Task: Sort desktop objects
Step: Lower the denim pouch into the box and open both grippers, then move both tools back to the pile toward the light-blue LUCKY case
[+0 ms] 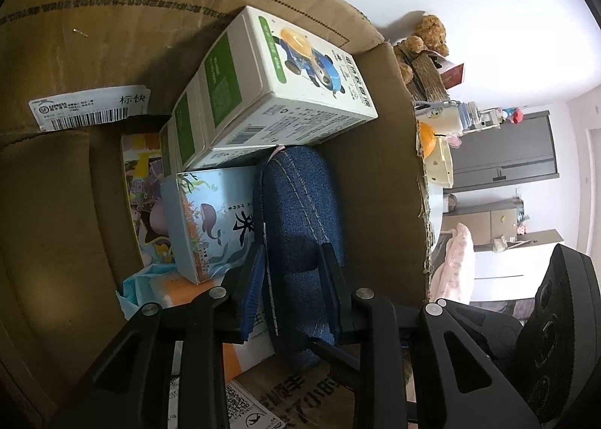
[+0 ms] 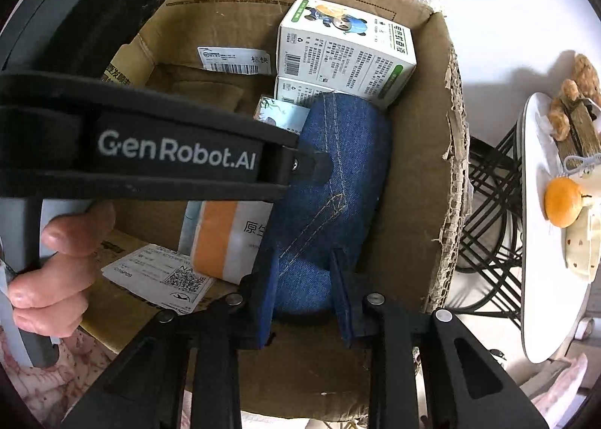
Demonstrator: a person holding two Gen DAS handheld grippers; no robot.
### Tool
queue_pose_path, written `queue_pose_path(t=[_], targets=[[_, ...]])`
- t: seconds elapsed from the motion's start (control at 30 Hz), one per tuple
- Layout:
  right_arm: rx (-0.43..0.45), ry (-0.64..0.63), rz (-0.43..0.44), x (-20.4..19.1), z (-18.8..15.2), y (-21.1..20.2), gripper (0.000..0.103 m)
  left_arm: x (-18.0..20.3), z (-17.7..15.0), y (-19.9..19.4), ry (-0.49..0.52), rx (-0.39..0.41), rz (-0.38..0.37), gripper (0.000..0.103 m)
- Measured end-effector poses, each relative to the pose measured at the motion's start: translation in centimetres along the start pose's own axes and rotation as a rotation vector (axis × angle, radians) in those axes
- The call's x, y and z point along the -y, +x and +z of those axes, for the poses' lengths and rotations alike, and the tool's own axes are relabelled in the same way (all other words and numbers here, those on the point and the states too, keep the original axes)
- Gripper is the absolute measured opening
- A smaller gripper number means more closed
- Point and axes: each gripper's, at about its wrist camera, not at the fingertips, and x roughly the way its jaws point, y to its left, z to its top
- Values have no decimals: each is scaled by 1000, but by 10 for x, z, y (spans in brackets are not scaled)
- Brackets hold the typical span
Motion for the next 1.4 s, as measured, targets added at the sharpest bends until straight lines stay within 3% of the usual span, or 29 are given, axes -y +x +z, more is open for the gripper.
queue_pose_path(t=[0.2,0.4,0.6,0.83,0.9,0.97,1.07,1.27,1.4], targets=[[-5,16,11,-2,1,-4,25,2,1,-5,-1,12,7,35],[28,-8,-16,-19,2,-19,25,-2,-8,-45,6,142,-68,41],[63,-49,-30,-34,5,-30,24,-11,-19,-89,2,329,-5,41],[71,-130,-46,-61,16,-35,25,-73,-42,-150,-128,459,-9,39],[79,-153,-57,-69,24,-41,25,-85,-47,-163,-122,443,-92,37],[101,-168,-69,-78,29,-47,25,-88,-55,-175,-121,446,-122,37],[174,-158,-41,-90,28,-56,25,-89,-72,-207,-104,555,-41,39],[177,-217,41,-120,26,-59,25,-122,-112,-266,-114,743,190,44],[238,-235,67,-139,32,-79,25,-156,-129,-278,-167,764,298,44]])
